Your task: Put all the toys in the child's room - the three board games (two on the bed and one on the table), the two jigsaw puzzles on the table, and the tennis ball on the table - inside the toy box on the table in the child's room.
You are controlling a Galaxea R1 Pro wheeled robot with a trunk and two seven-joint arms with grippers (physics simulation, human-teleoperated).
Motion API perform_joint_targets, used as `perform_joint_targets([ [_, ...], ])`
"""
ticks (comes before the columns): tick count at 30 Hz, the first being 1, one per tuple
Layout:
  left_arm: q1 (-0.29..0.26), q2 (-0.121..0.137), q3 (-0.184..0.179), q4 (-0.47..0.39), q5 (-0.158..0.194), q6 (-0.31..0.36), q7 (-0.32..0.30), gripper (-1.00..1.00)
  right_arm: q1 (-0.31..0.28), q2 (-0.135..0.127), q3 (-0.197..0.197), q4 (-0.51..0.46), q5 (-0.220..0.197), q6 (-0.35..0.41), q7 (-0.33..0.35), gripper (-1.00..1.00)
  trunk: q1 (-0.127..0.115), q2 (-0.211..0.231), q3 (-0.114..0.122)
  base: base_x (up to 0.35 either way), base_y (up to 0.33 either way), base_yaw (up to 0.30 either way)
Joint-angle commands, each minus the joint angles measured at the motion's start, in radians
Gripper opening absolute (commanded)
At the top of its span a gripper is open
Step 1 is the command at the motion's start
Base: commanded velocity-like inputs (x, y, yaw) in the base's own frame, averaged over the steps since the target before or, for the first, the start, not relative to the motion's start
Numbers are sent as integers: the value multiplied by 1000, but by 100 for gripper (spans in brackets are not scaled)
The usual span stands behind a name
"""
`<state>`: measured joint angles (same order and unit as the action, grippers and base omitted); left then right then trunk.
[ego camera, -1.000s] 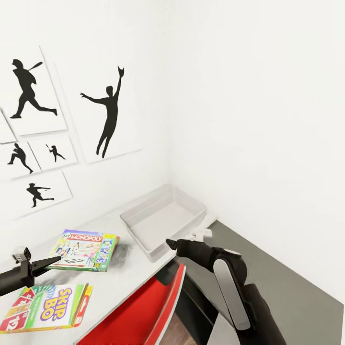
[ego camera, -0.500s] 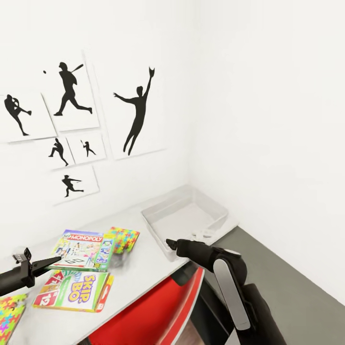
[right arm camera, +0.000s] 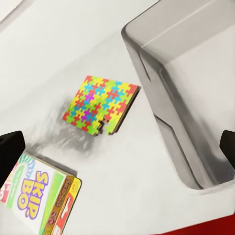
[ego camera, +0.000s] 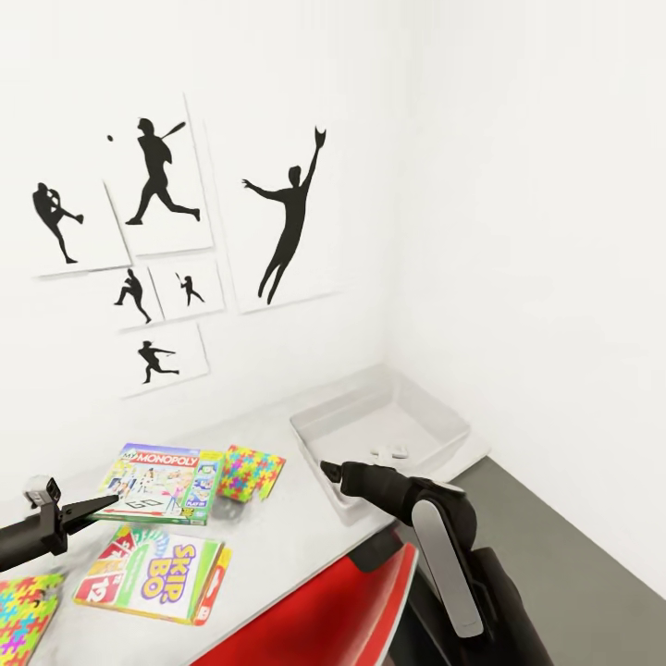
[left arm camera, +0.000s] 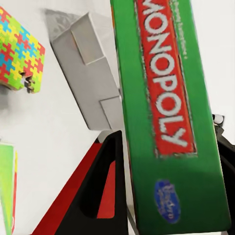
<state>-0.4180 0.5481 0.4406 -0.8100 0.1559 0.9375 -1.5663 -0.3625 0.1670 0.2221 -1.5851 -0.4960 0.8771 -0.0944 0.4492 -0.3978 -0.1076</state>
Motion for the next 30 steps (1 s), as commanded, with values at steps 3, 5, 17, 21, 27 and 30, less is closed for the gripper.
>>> perform_joint_targets([
  [3, -1, 0, 0, 0, -1, 11, -5, -100, -1, 0, 0, -1, -10, 3, -10, 100, 1, -2, -2, 162, 0, 3],
  [5, -1, 0, 0, 0, -1, 9, -5, -100, -1, 0, 0, -1, -10, 3, -10, 100, 1, -2, -2, 240, 0, 1],
  [17, -1, 0, 1, 0, -1, -11, -5, -100, -1, 0, 0, -1, -10, 3, -10, 100, 1, -2, -2, 72, 0, 0],
  [21, -1, 0, 1, 0, -1, -11, -5, -100, -1, 0, 0, -1, -10, 3, -10, 100, 1, -2, -2, 2, -35, 0],
  [27, -1, 0, 1, 0, -1, -11, -5, -100, -1, 0, 0, -1, -10, 3, -10, 100, 1, -2, -2, 0, -121, 0],
  [30, -1, 0, 1, 0, -1, -11, -5, -100, -1, 0, 0, -1, -10, 3, -10, 100, 1, -2, -2, 0, -31, 0],
])
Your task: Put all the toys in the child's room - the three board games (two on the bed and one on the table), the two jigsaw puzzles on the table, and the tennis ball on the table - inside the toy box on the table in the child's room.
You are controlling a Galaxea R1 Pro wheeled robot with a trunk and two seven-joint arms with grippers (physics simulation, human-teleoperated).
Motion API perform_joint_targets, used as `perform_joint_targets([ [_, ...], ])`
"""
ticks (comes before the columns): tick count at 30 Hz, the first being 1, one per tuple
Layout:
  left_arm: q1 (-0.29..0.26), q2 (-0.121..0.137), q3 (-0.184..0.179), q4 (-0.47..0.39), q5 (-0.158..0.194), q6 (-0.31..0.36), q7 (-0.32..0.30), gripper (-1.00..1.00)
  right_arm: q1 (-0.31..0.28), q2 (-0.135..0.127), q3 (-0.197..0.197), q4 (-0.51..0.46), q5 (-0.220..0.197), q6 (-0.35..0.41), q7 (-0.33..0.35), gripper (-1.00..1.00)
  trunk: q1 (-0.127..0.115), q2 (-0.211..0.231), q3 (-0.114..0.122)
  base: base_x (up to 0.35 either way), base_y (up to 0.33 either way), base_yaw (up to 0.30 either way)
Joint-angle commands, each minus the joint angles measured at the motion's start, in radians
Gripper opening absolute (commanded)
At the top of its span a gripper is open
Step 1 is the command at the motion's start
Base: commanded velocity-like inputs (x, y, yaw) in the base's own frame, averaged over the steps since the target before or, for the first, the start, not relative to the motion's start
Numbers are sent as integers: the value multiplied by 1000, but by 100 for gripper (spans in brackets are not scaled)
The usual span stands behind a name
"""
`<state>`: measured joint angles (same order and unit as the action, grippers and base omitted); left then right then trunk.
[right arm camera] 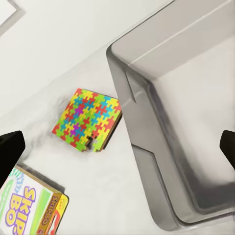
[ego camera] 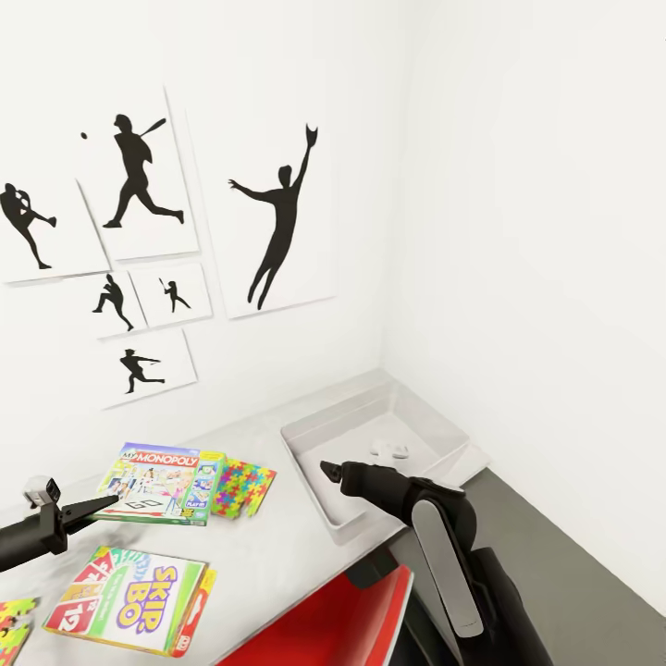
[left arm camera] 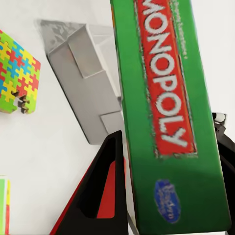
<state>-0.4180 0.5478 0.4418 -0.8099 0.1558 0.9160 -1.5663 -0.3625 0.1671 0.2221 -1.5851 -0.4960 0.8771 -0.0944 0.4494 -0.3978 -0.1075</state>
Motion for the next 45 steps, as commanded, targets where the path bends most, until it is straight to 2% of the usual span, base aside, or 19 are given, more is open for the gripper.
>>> perform_joint_targets([
  [1, -1, 0, 0, 0, -1, 10, -5, -100, -1, 0, 0, -1, -10, 3, -10, 100, 1, -2, -2, 0, -17, 0],
  [14, -1, 0, 0, 0, -1, 10, -5, -100, -1, -3, 3, 0, -10, -42, -9, 100, 1, -2, -2, 0, -3, 0],
  [45, -1, 0, 0, 0, -1, 10, -5, -100, -1, 0, 3, 0, -10, -44, -8, 100, 1, -2, -2, 0, 0, 0],
])
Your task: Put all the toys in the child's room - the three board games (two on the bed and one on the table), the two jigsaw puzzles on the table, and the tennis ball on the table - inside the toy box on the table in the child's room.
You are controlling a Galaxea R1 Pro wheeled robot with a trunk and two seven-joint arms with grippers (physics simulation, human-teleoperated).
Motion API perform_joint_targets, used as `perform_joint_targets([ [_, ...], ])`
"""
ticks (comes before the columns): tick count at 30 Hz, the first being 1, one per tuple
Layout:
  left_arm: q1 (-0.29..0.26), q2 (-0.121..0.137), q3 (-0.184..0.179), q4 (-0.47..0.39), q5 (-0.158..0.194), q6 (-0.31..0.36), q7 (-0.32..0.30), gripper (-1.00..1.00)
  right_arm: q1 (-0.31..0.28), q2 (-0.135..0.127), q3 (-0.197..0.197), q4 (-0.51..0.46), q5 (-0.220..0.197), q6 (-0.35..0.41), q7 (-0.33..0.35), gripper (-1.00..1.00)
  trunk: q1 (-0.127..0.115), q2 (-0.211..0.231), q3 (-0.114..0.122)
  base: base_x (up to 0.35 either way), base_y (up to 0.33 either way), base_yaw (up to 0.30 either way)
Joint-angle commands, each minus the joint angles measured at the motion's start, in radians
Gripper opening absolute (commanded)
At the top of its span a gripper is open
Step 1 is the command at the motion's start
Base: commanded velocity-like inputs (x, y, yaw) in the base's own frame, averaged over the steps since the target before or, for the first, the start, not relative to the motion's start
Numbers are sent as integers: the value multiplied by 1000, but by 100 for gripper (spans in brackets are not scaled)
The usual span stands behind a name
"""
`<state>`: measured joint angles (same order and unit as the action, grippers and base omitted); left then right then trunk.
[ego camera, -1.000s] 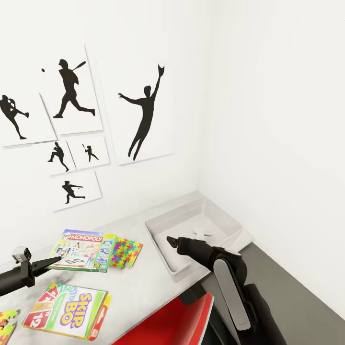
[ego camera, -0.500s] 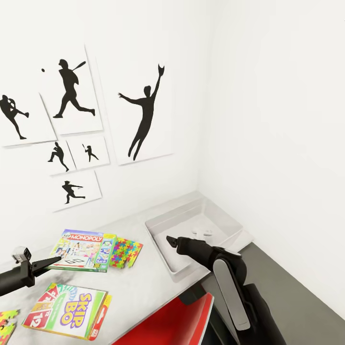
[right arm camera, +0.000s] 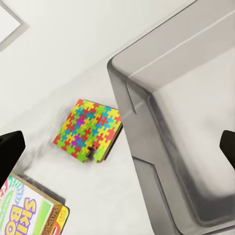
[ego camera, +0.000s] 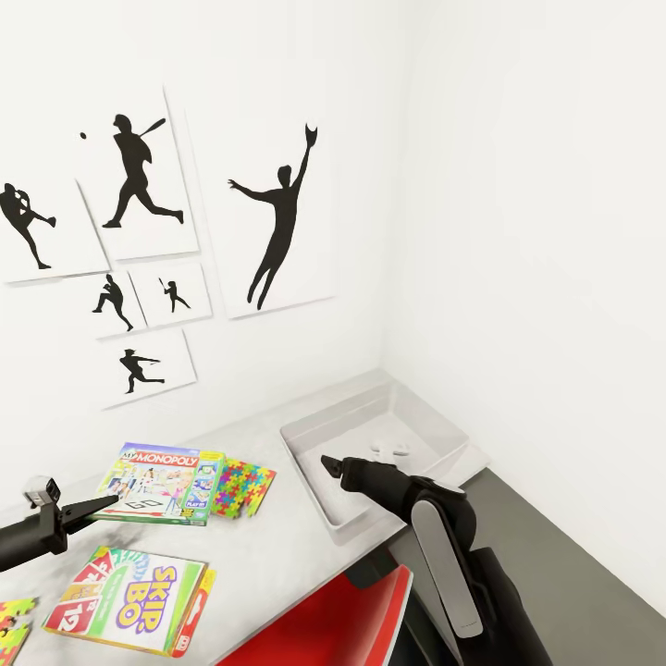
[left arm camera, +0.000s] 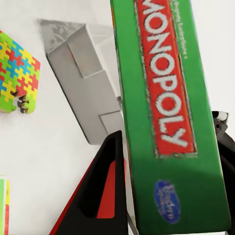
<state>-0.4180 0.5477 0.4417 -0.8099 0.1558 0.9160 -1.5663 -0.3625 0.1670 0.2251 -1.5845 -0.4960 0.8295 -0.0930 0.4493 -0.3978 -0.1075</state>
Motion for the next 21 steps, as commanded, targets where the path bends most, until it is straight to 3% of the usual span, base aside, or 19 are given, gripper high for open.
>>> perform_joint_targets([
  [1, -1, 0, 0, 0, -1, 10, -4, -100, -1, 0, 0, -1, -10, 3, -10, 100, 1, -2, -2, 0, 0, 0],
  [13, -1, 1, 1, 1, 0, 10, -4, -100, -1, -7, -4, -2, -10, 6, -1, 100, 1, -2, -2, 0, 0, 0],
  [21, -3, 1, 21, -21, 5, 37, -4, -100, -1, -12, -15, -2, -10, 6, 71, 100, 1, -2, -2, 0, 0, 0],
])
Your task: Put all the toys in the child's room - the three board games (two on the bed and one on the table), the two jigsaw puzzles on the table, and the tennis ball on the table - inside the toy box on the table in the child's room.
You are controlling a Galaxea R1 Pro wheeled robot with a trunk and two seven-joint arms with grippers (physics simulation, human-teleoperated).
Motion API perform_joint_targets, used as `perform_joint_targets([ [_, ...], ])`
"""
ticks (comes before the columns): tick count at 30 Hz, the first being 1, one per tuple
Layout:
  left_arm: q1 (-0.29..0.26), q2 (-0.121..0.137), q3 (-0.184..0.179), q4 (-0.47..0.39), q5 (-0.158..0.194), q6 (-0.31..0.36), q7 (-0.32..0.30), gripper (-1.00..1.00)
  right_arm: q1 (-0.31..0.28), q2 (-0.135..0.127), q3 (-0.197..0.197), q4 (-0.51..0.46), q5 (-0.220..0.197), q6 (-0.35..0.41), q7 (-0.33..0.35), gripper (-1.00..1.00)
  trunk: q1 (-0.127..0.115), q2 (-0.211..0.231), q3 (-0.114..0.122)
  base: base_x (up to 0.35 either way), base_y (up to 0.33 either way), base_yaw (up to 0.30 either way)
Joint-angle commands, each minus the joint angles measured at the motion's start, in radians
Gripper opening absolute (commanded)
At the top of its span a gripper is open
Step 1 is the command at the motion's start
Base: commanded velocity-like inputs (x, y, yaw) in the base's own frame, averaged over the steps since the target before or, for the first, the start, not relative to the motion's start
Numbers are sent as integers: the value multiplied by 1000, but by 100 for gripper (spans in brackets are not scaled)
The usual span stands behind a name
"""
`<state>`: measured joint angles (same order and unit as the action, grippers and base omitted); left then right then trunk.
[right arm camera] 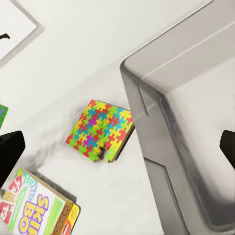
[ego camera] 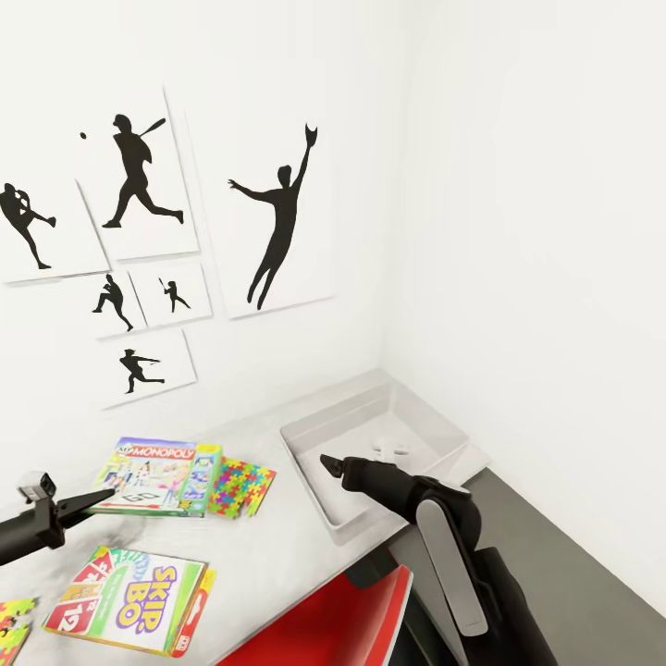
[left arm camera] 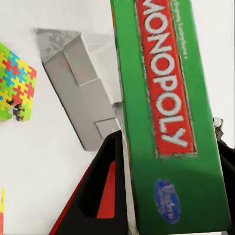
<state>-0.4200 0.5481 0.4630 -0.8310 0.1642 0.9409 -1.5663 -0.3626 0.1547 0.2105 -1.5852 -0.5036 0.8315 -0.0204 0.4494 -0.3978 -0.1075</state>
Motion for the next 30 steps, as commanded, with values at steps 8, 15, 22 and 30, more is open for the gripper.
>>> perform_joint_targets([
  [8, -3, -25, -3, -191, 122, 91, -5, -100, -1, 0, 1, -1, -3, 3, 5, 100, 1, -2, -2, 0, 0, 0],
  [15, -69, -112, -15, -231, 158, 97, -5, -100, -1, 0, 2, -1, -3, 2, 5, 100, 1, -2, -2, 0, 0, 0],
  [22, -158, -230, -105, -230, 160, 98, 71, -100, -1, -1, -1, -1, -3, 2, 5, 100, 1, -2, -2, 0, 0, 0],
  [30, -206, -357, -151, -229, 163, 96, 235, -100, -1, -1, -2, -1, -3, 4, 6, 100, 1, -2, -2, 0, 0, 0],
])
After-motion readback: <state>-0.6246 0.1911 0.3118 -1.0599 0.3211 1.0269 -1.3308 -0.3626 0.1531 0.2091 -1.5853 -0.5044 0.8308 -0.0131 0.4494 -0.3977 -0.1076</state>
